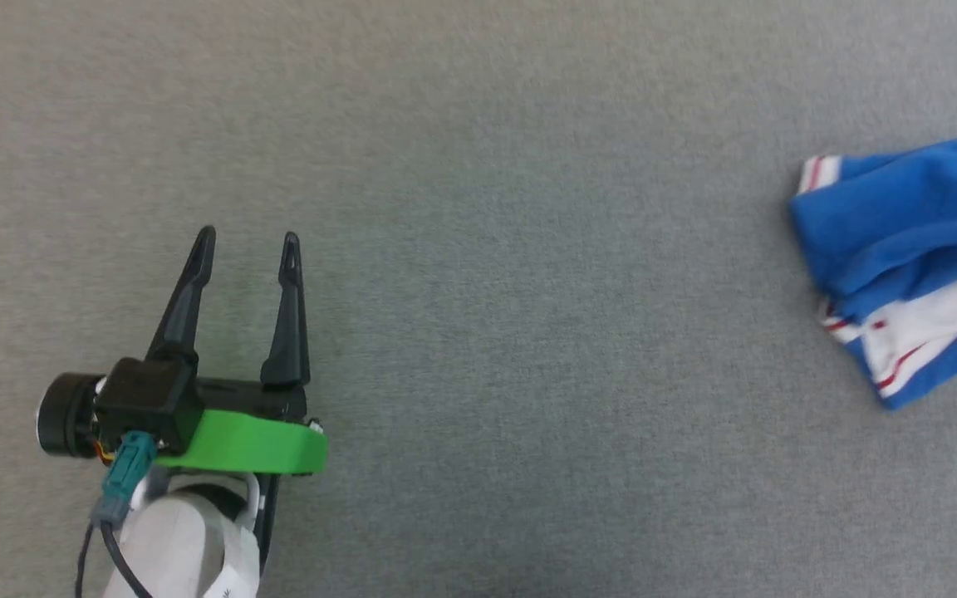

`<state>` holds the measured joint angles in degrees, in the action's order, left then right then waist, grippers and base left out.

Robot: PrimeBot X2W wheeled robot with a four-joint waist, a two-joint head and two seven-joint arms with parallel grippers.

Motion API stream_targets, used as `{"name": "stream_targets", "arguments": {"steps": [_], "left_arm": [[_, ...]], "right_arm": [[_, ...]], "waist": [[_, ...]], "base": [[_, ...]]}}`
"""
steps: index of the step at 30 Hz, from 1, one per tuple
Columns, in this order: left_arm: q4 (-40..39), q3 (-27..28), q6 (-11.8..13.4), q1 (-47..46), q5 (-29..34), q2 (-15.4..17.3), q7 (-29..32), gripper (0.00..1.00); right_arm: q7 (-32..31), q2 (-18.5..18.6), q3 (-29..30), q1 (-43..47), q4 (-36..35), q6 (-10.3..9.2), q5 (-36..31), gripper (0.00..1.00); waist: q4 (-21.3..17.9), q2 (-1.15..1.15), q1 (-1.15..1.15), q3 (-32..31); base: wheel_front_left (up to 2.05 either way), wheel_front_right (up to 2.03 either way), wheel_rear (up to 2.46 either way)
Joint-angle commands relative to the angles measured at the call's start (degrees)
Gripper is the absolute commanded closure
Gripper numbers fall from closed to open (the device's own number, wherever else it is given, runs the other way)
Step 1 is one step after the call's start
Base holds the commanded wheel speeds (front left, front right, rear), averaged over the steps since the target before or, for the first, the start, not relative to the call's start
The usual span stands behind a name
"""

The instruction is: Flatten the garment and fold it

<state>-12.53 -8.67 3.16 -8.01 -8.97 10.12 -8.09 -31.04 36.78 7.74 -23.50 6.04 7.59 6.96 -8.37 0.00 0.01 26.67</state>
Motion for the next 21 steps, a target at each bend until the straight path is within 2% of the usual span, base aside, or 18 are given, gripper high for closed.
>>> {"name": "stream_targets", "arguments": {"steps": [1,11,21], "left_arm": [[-0.53,-0.17,0.33,-1.42,0.49,0.66,0.27,0.00],[-4.96,-0.09,0.78,-3.70,2.69,3.12,3.30,0.00],[-8.43,-0.67,0.53,-5.85,4.27,4.93,6.29,0.00]], "right_arm": [[1.02,1.13,0.21,-1.29,0.86,-0.10,-1.04,1.00],[7.69,7.16,1.50,-5.14,8.76,-0.10,-8.36,1.00],[14.57,7.50,4.63,-10.22,17.59,-0.10,-14.37,1.00]], "waist": [[-2.12,0.00,-0.01,3.49],[-3.67,0.00,-0.01,9.59],[-3.16,0.00,-0.01,14.59]], "base": [[0.00,0.00,0.00],[0.00,0.00,0.00],[0.00,0.00,0.00]]}}
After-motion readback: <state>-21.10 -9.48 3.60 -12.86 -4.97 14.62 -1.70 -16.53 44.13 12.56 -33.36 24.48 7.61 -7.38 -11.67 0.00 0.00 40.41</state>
